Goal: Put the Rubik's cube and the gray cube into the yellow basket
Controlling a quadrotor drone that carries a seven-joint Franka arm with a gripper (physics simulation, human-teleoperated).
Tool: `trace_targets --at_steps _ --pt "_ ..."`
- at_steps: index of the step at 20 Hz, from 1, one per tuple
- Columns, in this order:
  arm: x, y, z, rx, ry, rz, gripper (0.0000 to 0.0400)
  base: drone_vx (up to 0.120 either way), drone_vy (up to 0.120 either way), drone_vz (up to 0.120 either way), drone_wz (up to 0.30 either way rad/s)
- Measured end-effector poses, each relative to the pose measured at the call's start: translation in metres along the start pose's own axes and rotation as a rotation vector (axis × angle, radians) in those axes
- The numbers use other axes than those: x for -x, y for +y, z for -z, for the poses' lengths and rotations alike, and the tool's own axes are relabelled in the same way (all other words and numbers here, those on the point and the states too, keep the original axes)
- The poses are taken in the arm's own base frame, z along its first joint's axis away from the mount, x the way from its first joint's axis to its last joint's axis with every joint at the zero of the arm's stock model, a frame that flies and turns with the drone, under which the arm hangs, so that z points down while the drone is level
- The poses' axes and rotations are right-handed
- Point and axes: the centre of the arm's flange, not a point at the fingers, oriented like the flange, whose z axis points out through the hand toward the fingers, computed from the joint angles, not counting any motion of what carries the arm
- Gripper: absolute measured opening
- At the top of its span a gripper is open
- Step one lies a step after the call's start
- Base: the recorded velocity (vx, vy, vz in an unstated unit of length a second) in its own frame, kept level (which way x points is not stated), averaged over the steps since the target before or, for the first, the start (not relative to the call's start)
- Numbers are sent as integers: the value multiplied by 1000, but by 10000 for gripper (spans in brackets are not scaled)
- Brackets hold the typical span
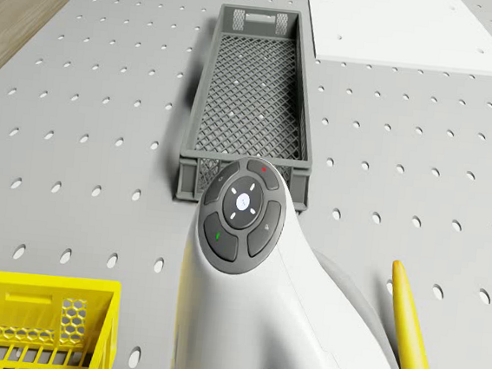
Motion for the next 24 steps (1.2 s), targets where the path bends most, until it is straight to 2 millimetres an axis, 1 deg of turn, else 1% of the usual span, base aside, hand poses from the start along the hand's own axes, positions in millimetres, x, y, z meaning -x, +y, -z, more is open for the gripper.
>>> trace_targets --at_steps 7,10,14,17,20,24 --pt "0 0 0 0 0 0 400 0 -120 -114 0" --pt "0 0 0 0 0 0 400 0 -107 -13 0" --pt "0 0 0 0 0 0 400 110 0 0 0" --pt "0 0 -2 0 0 0 400 0 0 0 0" --pt "0 0 -11 0 0 0 400 0 0 0 0" --pt "0 0 -28 0 0 0 400 0 0 0 0"
